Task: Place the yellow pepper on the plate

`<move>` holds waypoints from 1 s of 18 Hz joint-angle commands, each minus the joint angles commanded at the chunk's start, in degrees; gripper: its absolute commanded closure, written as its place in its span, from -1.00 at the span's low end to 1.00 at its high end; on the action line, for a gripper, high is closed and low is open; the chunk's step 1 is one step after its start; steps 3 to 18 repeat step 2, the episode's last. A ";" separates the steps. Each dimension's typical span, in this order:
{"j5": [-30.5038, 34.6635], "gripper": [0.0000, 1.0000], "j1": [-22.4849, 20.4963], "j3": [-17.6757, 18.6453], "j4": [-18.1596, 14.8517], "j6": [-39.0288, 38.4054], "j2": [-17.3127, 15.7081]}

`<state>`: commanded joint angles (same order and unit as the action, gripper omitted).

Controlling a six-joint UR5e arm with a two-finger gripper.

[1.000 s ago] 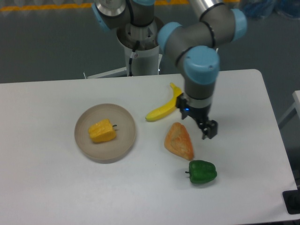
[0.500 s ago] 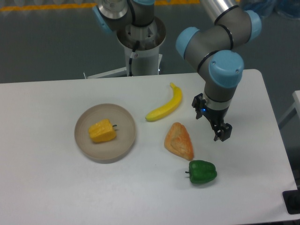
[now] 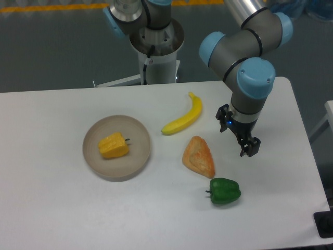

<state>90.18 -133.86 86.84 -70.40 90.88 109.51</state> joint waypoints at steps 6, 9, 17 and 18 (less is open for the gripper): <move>0.00 -1.00 0.00 0.00 0.00 0.00 0.00; 0.00 -1.00 0.00 0.00 0.00 0.00 0.00; 0.00 -1.00 0.00 0.00 0.00 0.00 0.00; 0.00 -1.00 0.00 0.00 0.00 0.00 0.00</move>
